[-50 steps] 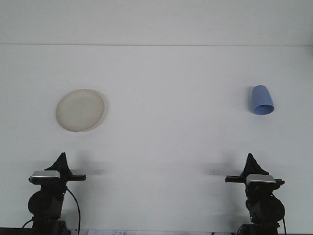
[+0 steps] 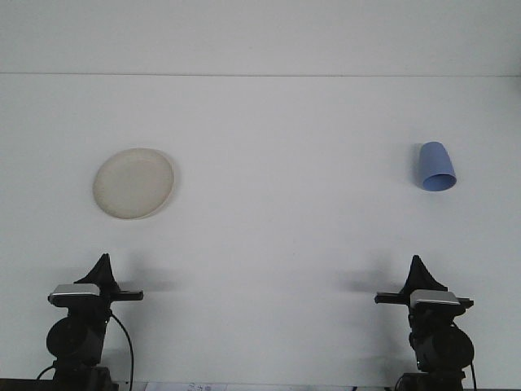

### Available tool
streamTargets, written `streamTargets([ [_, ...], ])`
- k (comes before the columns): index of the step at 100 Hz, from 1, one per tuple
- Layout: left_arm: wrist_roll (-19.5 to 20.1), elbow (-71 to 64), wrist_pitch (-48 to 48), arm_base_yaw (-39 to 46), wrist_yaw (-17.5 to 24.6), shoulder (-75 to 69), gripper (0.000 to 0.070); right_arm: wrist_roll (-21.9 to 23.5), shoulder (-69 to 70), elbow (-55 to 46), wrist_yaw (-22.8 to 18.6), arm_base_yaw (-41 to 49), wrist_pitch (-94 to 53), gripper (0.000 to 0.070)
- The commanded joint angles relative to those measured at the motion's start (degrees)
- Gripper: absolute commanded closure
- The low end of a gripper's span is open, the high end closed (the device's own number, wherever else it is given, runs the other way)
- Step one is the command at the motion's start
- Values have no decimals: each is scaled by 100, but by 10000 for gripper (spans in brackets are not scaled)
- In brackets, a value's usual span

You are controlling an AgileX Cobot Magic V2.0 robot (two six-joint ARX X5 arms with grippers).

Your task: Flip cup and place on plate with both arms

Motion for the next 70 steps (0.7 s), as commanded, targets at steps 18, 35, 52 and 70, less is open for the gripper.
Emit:
streamTargets([
  [18,-52,-109,57,7,-2,-9,685,-7,0,-11,-15,-17,46,693],
  [35,-52,-109,57,7,-2,-9,685,142,0,-11,-55,-15,136,693],
  [52,-52,-109,57,7,-2,-9,685,1143,0,-11,-422,-17,131,694],
  [70,-52,-109,57,7,0,-9,685,2009,0,177,-398,-17,407,697],
])
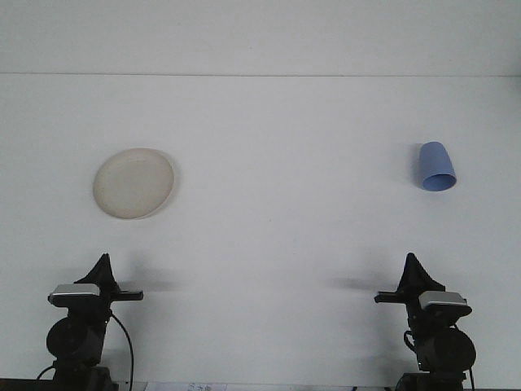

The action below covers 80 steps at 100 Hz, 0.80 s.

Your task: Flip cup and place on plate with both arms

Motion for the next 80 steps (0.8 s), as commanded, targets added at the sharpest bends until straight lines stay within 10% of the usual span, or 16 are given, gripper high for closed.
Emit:
streamTargets([
  [1,-52,-109,57,7,-2,-9,685,721,2,216,57,-17,96,697],
  [15,-52,-109,57,7,-2,-9,685,422,339,1115,619,-17,-166,648],
  [30,-52,-109,57,7,-2,-9,685,-584,1375,2282,1058,-17,-603,154],
  [58,-52,-109,57,7,-2,-9,685,-2083,3523,3292,1786,-107,-527,153],
  [80,-52,-109,57,7,-2,-9,685,-2409,5250,3292,1641,-763,109,168],
])
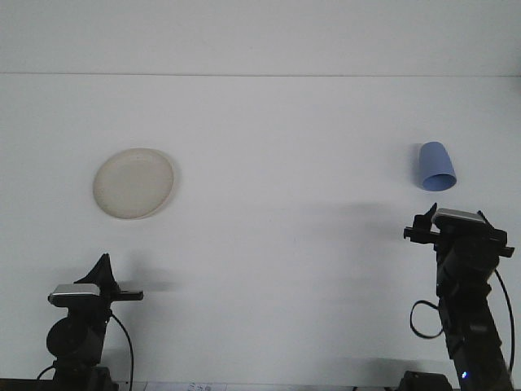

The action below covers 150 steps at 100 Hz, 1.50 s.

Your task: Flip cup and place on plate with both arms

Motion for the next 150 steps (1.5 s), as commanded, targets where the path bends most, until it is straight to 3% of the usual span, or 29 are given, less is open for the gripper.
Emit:
streamTargets([
  [1,-52,-109,57,7,-2,-9,685,-267,490,39,-151,-223,271,170],
  [15,-52,-109,57,7,-2,-9,685,-317,1510,39,-861,-861,1027,240],
  [27,-52,-109,57,7,-2,-9,685,-317,2295,39,-1567,-1329,1781,242],
  [54,-52,-109,57,7,-2,-9,685,-258,3849,151,-2487,-1823,3475,242],
  [113,-52,-109,57,7,0,-9,685,-275,6264,2490,-2876,-1882,3421,252],
  [120,-52,-109,57,7,-2,-9,685,-278,6437,2669,-2962,-1880,3399,307],
  [139,-52,-109,57,7,-2,-9,685,-404,6749,2938,-3252,-1880,3532,606],
  [150,-52,-109,57,7,-2,-9,685,-525,6795,2968,-3259,-1880,3657,662],
])
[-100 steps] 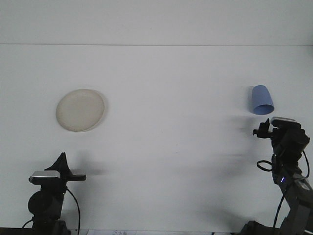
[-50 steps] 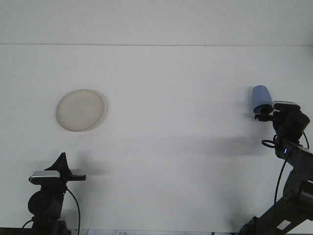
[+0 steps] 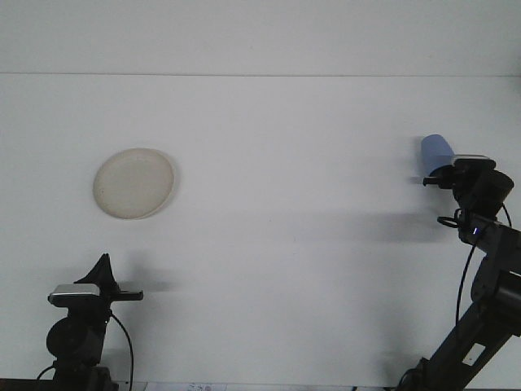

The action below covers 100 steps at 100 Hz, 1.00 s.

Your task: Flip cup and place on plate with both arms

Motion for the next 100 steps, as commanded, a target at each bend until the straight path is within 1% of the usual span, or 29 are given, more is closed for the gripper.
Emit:
streamTargets([
  [1,-52,-109,57,7,0,-9,685,-168,144,125,-17,-26,162,663],
  [6,-52,-109,57,7,-2,-9,685,-197,144,125,-24,-26,214,674],
  [10,-52,-109,57,7,-2,-9,686,-197,144,125,-39,-28,269,696],
  [18,-52,-109,57,7,-2,-9,685,-164,136,125,-107,-33,289,696],
  [32,-52,-109,57,7,-2,-9,686,175,-61,125,-262,-26,24,696],
  [43,-52,-109,57,7,0,-9,686,481,-505,125,-264,57,-584,696],
  [52,-52,-109,57,7,0,-9,685,691,-1043,125,-208,186,-1377,696],
  [61,-52,-109,57,7,-2,-9,685,949,-1725,127,136,470,-2365,696],
  [65,-52,-109,57,7,-2,-9,685,1029,-2028,129,212,616,-2802,696],
  [78,-52,-109,57,7,-2,-9,685,1040,-3036,221,201,1257,-4454,696],
  [89,-52,-109,57,7,-2,-9,685,979,-3786,323,205,2039,-5823,696],
  [100,-52,-109,57,7,-2,-9,685,981,-4190,566,205,2977,-7075,696],
])
